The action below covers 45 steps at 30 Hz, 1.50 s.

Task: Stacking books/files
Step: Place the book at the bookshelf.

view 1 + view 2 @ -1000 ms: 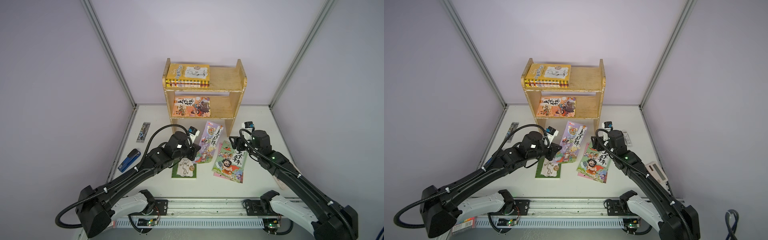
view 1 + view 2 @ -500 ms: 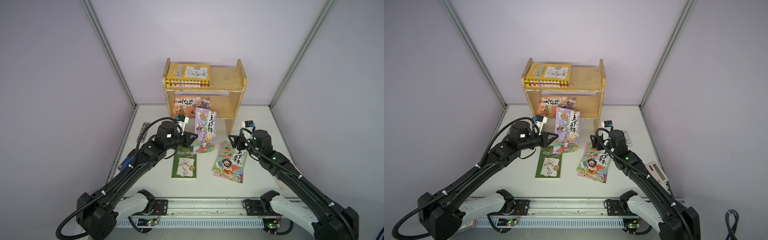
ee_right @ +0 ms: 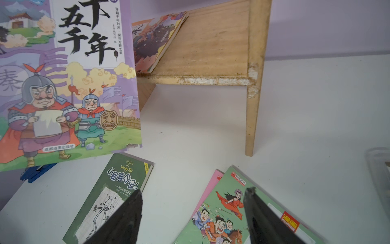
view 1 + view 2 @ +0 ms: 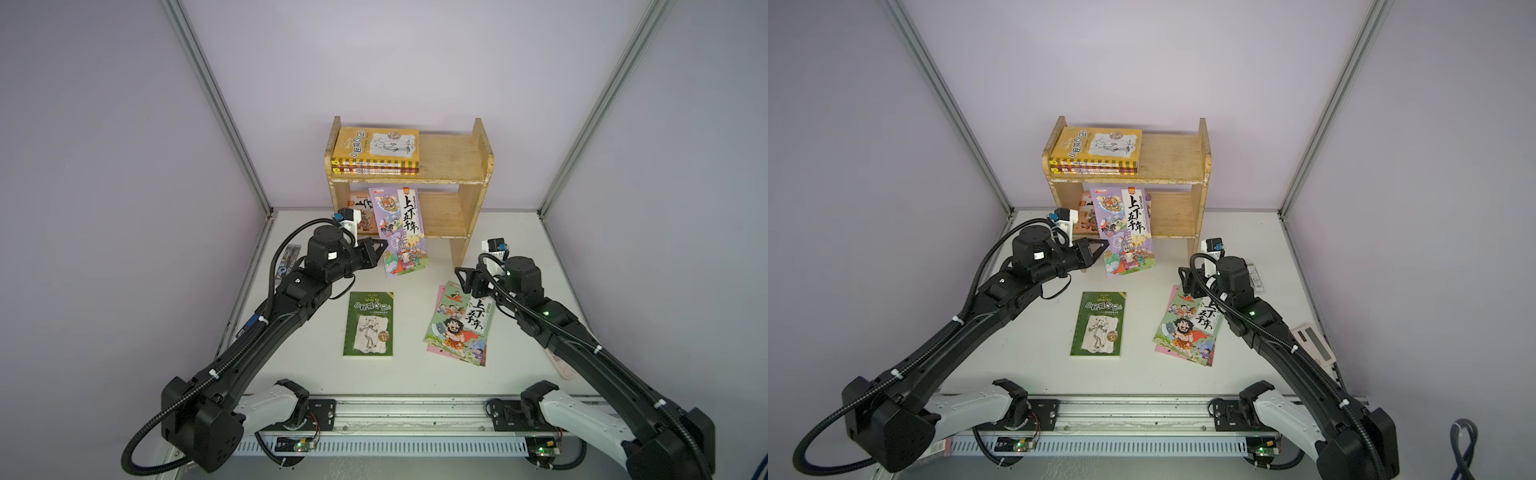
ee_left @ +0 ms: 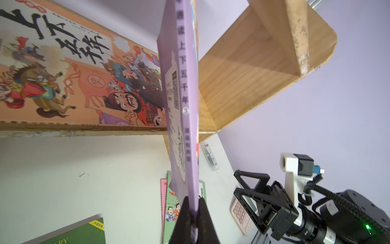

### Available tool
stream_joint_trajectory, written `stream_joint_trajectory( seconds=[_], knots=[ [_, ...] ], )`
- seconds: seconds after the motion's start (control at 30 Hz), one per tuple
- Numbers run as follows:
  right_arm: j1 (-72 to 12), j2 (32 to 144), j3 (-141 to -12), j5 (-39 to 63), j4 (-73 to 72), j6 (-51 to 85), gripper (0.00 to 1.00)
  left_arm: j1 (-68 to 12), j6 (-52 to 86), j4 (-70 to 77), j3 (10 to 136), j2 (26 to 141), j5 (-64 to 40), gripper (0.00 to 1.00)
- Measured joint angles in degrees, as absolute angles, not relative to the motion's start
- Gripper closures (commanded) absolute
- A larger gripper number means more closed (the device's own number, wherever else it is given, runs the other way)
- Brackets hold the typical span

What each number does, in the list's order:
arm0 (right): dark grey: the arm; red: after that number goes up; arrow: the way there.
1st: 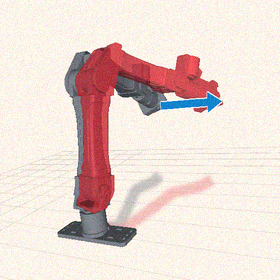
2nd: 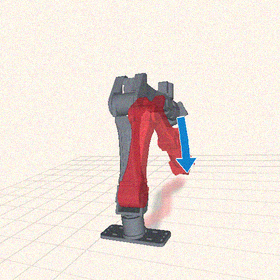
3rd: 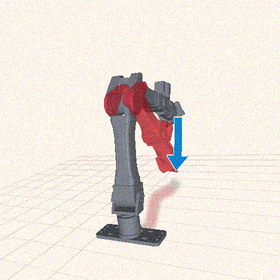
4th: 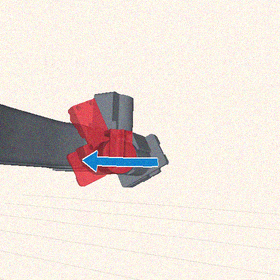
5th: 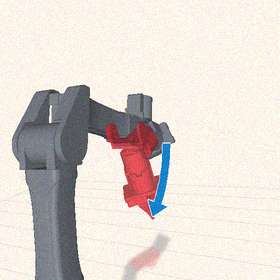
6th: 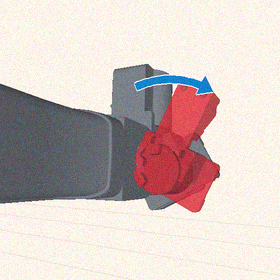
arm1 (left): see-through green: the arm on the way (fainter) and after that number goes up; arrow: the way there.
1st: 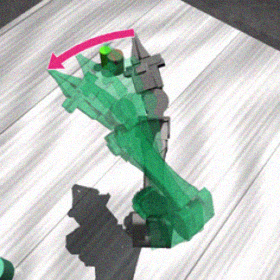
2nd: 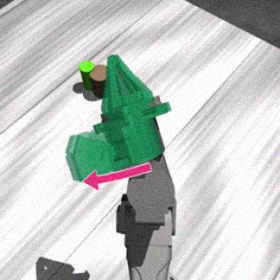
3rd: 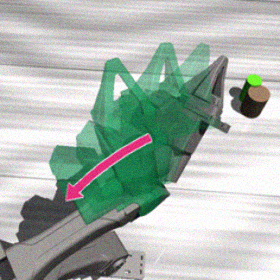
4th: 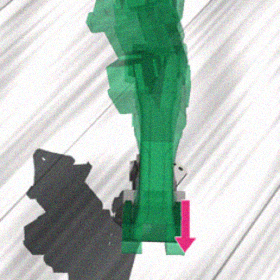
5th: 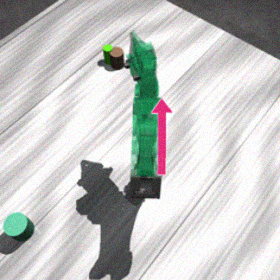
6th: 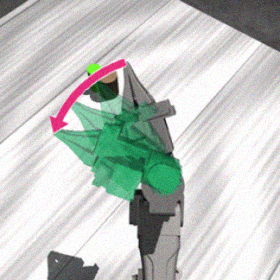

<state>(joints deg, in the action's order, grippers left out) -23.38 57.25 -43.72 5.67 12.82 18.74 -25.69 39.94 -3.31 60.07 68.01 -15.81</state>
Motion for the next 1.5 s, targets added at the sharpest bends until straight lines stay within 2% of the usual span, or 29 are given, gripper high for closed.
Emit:
stream_joint_trajectory(
  seconds=[0.6,0.83,1.1,1.37,1.5],
  knots=[
    [-27.14,60.25,-50.72,2.44,13.85,12.32,0.24,-23.40,50.43,0.36,63.24,74.19,-6.11,1.00],
    [-31.40,66.87,-57.21,-1.89,14.20,6.96,0.24,-23.05,53.95,1.89,61.78,75.83,-3.42,1.00],
    [-38.61,74.43,-64.84,-7.07,14.74,-1.21,0.18,-23.97,55.35,4.64,61.49,79.37,-0.14,1.00],
    [-40.53,82.26,-74.39,-7.33,15.64,-5.76,0.16,-26.04,55.33,5.34,60.23,80.38,4.99,1.00],
    [-40.91,85.86,-77.62,-6.90,16.05,-7.25,0.16,-26.09,55.27,5.37,60.18,81.19,5.93,0.86]
  ],
)
